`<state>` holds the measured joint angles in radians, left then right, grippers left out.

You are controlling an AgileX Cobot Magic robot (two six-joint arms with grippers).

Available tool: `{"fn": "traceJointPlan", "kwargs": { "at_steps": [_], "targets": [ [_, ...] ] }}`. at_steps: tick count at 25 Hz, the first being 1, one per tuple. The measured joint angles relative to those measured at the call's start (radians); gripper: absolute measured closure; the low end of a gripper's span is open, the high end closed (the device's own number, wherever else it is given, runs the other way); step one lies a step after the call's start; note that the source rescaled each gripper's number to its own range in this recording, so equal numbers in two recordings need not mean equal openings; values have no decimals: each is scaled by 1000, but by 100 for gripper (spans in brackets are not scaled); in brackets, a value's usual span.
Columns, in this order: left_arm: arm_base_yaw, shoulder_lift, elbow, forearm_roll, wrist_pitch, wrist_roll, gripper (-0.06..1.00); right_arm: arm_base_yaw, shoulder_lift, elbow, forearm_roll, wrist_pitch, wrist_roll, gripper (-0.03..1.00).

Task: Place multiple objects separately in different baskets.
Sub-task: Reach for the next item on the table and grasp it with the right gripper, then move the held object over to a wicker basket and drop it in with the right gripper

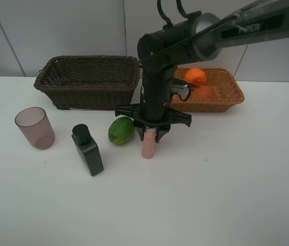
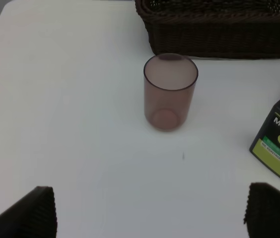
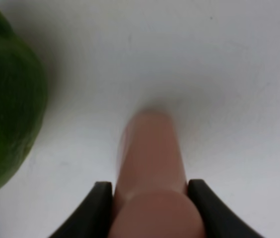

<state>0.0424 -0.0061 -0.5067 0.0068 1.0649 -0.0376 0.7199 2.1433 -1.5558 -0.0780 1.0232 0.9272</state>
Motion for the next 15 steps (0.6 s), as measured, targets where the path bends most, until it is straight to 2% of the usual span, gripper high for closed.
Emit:
{"fn": "traceJointPlan", "kwargs": {
  "at_steps": [10,15],
  "targets": [
    [0,0,0,0,0,0,-4,0,0,0,0,0,0,97],
    [0,0,0,0,0,0,-4,0,0,0,0,5,-45,97]
  ]
}}
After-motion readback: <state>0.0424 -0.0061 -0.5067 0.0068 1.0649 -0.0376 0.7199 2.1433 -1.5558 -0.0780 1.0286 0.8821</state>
